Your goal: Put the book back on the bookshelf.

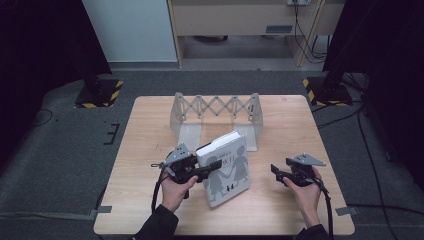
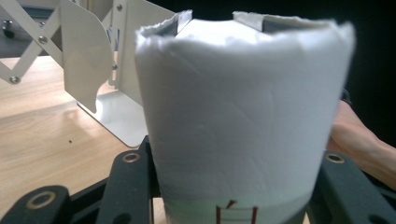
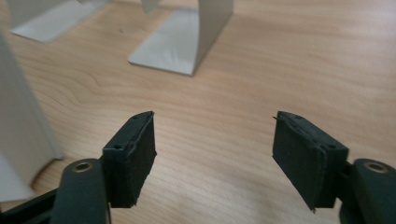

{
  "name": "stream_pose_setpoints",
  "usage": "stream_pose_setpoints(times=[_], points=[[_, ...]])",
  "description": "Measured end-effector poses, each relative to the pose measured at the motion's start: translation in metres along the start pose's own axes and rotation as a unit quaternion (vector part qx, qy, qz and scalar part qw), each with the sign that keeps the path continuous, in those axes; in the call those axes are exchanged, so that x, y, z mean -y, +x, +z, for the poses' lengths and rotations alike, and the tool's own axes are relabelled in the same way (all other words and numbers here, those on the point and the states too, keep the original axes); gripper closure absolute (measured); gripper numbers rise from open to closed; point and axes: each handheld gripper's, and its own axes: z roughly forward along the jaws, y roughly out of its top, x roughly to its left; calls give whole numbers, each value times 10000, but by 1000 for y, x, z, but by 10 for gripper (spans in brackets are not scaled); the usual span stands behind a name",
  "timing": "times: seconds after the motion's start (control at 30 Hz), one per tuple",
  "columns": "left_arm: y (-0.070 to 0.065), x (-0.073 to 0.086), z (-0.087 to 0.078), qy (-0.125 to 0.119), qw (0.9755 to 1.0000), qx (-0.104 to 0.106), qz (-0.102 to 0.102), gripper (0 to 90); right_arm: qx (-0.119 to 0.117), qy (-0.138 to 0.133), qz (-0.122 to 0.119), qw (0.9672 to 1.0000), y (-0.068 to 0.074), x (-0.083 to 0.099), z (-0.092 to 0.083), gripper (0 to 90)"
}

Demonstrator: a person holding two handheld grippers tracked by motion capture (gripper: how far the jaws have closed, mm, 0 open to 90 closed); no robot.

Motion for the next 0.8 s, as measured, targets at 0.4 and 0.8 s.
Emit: stream_pose_setpoints(times=[0.4,0.8], points=[[-14,12,-3,-253,9995,-44,170,492,475,702,-242,9961,-11,13,11,193],[-20,13,-2,-146,9993,-10,350,501,500,801,-274,9952,-14,16,16,140]])
